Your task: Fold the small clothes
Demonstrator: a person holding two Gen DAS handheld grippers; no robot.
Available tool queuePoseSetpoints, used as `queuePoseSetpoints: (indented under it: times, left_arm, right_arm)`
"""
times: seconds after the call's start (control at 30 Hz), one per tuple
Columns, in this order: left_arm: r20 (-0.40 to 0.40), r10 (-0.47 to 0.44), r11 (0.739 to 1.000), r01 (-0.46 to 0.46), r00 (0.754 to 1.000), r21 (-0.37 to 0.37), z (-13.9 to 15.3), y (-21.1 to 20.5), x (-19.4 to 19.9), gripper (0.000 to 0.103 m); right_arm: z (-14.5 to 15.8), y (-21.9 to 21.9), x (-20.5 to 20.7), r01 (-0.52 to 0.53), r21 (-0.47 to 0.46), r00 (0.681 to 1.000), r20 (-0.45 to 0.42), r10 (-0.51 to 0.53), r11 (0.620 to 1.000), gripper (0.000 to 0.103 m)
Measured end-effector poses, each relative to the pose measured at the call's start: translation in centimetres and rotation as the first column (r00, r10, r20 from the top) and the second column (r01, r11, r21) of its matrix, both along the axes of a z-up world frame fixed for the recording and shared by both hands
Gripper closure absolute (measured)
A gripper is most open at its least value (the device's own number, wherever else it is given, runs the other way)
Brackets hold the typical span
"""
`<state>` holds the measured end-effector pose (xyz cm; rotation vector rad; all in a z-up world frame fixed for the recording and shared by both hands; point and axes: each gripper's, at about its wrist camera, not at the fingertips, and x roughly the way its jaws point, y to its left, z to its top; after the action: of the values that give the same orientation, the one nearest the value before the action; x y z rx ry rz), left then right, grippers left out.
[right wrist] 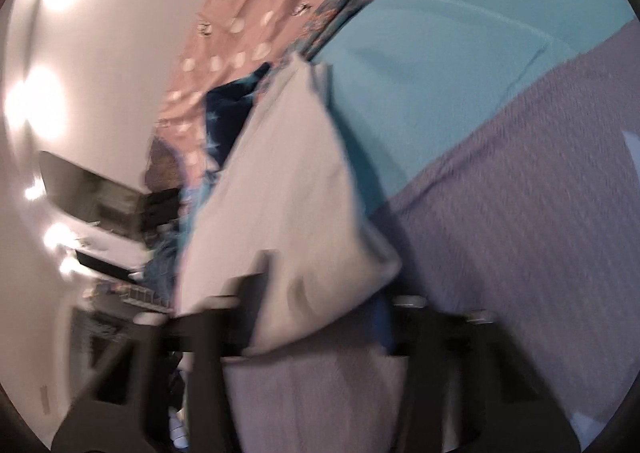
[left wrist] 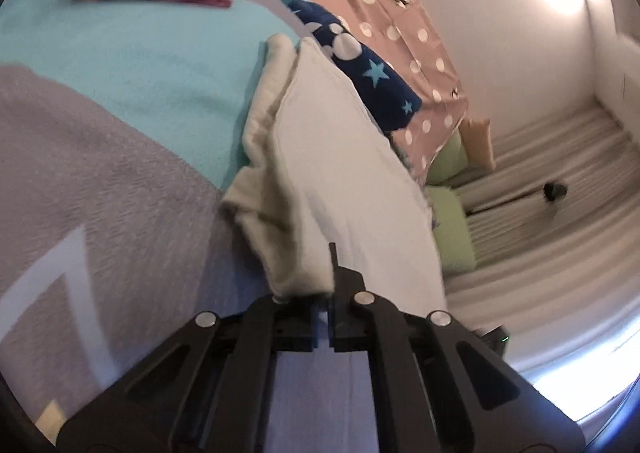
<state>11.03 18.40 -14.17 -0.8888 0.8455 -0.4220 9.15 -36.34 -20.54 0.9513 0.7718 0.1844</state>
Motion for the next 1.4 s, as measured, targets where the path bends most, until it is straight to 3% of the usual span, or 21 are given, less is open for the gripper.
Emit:
queuePoseSetpoints:
  times: [0.13,0.27,0.33,0.43,0.5,0.53,0.6,0.67,0.7,0.83,0.93,1.03,1.13,1.2,1.3,1.33,1.4]
  left_arm:
    - [0.096,-0.027,0.999,0.025,0.995,0.024,3.3,-0.2,-1.6,0.101]
    - [0.153,-0.119,0.990,0.106,0.981,0.090,6.8,-0.5,-5.3,0.101]
    - [0.140,-0.178,0.979,0.161,0.974,0.127,7.0,-0.8,-7.5,0.101]
    - [0.074,-0.232,0.955,0.213,0.970,0.205,5.3,-1.3,-10.1,0.100]
    - [0.006,-0.206,0.945,0.198,0.979,0.261,3.7,-0.9,-11.3,0.094]
    - [-0.016,-0.177,0.948,0.175,0.984,0.267,3.0,-0.3,-11.8,0.091]
    - [-0.019,-0.079,0.952,0.082,0.997,0.295,3.3,1.5,-12.5,0.081]
    - [0.030,-0.026,0.940,0.014,0.999,0.341,4.7,2.3,-12.4,0.077]
    - [0.087,-0.016,0.931,-0.017,0.996,0.365,6.2,2.8,-12.0,0.071]
    - [0.194,-0.041,0.924,-0.037,0.980,0.379,9.0,3.0,-9.4,0.067]
    - [0.203,-0.086,0.933,0.007,0.975,0.361,9.7,2.6,-5.9,0.066]
    - [0.179,-0.142,0.938,0.074,0.973,0.340,9.2,1.5,-0.9,0.065]
    - [0.122,-0.173,0.929,0.122,0.977,0.349,7.9,0.7,3.8,0.061]
    - [0.075,-0.212,0.919,0.173,0.974,0.354,6.8,-0.5,6.4,0.053]
    - [0.008,-0.231,0.895,0.209,0.973,0.395,4.8,-1.9,9.6,0.053]
    - [-0.010,-0.232,0.890,0.216,0.973,0.400,4.1,-2.3,10.5,0.054]
    - [-0.015,-0.254,0.885,0.238,0.967,0.400,3.4,-2.6,11.4,0.095]
  right_arm:
    - [2.7,-0.9,-1.8,0.012,0.049,0.996,0.084,-0.016,0.999,0.101]
    - [6.3,-2.2,-5.3,-0.004,-0.010,0.988,0.151,0.006,1.000,0.101]
    - [6.4,-2.8,-7.4,-0.019,-0.054,0.992,0.124,0.025,0.998,0.101]
    - [3.2,-3.1,-9.8,-0.034,-0.168,0.998,-0.048,0.027,0.985,0.101]
    - [0.9,-3.6,-10.6,-0.015,-0.247,0.989,-0.147,-0.022,0.969,0.091]
    - [0.5,-4.0,-10.9,0.005,-0.259,0.987,-0.152,-0.046,0.966,0.094]
    - [0.9,-4.9,-11.5,0.058,-0.244,0.986,-0.138,-0.094,0.968,0.087]
    - [2.9,-4.7,-11.3,0.096,-0.331,0.987,-0.088,-0.132,0.939,0.084]
    - [4.2,-3.9,-10.7,0.091,-0.378,0.991,-0.055,-0.120,0.922,0.083]
    - [7.0,0.6,-8.6,-0.029,-0.441,0.999,0.025,0.045,0.897,0.077]
    - [7.6,6.4,-6.4,-0.187,-0.452,0.973,0.040,0.229,0.872,0.073]
    - [7.7,10.3,-5.2,-0.293,-0.460,0.941,0.014,0.337,0.838,0.072]
    - [7.7,11.7,-4.1,-0.303,-0.506,0.938,-0.011,0.346,0.807,0.071]
    - [7.8,10.8,-4.0,-0.269,-0.509,0.953,-0.017,0.304,0.818,0.070]
    - [8.0,8.0,-4.0,-0.188,-0.495,0.979,-0.026,0.202,0.849,0.070]
    - [8.0,7.3,-4.2,-0.160,-0.501,0.985,-0.030,0.168,0.850,0.070]
    - [8.3,6.2,-4.5,-0.126,-0.527,0.991,-0.035,0.127,0.840,0.070]
